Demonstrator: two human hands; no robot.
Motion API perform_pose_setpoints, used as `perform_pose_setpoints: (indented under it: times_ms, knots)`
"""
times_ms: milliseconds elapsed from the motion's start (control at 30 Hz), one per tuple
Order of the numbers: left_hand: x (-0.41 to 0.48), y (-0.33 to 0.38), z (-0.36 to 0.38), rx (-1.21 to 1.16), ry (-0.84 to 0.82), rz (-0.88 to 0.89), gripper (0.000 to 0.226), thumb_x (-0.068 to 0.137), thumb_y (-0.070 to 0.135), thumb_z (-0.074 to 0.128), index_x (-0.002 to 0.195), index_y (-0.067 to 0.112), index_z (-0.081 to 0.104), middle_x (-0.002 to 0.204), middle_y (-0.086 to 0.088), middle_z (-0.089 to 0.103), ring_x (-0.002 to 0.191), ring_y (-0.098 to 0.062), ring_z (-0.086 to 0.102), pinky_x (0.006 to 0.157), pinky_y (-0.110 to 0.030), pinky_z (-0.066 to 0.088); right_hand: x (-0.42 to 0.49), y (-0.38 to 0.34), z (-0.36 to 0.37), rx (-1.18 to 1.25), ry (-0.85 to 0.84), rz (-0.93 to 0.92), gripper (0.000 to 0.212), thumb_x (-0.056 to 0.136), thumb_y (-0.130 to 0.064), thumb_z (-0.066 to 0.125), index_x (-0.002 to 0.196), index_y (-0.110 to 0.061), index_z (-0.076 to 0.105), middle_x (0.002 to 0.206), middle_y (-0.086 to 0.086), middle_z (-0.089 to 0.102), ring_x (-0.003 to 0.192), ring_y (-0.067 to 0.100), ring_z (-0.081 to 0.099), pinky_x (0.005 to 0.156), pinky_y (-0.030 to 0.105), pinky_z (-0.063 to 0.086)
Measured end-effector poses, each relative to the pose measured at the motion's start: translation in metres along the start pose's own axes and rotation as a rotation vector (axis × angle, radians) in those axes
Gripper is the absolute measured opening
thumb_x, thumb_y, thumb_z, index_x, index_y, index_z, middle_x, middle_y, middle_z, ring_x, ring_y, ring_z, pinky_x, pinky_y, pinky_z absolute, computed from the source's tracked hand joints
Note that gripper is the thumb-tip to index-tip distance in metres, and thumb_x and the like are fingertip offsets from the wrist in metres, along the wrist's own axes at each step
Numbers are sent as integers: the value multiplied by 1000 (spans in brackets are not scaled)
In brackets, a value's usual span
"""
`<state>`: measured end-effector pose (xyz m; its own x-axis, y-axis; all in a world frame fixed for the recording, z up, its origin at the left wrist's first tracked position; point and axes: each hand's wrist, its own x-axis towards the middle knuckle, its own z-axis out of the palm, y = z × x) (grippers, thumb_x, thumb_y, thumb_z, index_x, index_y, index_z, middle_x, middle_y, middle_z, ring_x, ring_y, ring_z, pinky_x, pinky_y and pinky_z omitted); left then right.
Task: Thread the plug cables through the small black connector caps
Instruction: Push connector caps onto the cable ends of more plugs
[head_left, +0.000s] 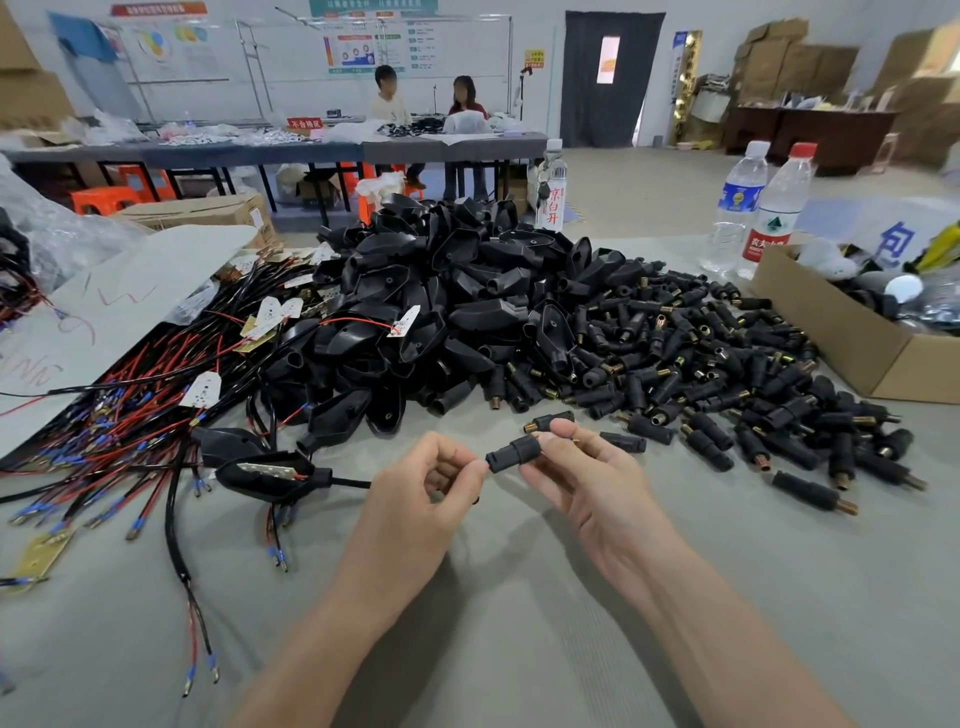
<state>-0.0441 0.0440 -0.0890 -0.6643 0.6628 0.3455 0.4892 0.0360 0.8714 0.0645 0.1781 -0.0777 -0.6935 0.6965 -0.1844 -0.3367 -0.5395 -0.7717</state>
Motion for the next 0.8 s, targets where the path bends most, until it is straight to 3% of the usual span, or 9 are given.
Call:
perform_pose_setpoints:
  times_ms: [267, 400, 633, 800]
  knots:
    - [-1, 4, 1, -77, 50, -28, 10, 90, 32, 73, 86, 35, 63, 78, 4, 69, 71, -12, 61, 66, -14, 47, -1, -5, -1, 91, -6, 37, 13, 92, 5, 62, 102, -3, 61, 79, 8, 74, 74, 17, 73, 66, 24, 60]
    - [-3, 5, 2, -15, 25, -4, 12, 93, 27, 68, 85, 34, 62, 77, 4, 67, 70, -13, 60, 66, -21, 49, -4, -3, 1, 123, -18, 74, 16, 91, 5, 62, 105, -3, 62, 80, 9, 74, 72, 17, 73, 66, 26, 61]
    - [-3, 7, 3, -64, 41, -39, 10, 92, 27, 70, 84, 28, 62, 77, 13, 66, 70, -3, 59, 67, -10, 45, -3, -5, 1, 120, -38, 70, 20, 91, 3, 63, 109, -3, 62, 80, 8, 73, 72, 15, 72, 69, 26, 61]
    - [-3, 6, 2, -27, 21, -21, 17, 92, 24, 69, 85, 37, 62, 79, 13, 67, 72, -3, 59, 69, -9, 44, -3, -3, 1, 134, -70, 91, 28, 86, 0, 66, 113, -3, 62, 86, 10, 74, 77, 17, 73, 71, 27, 62]
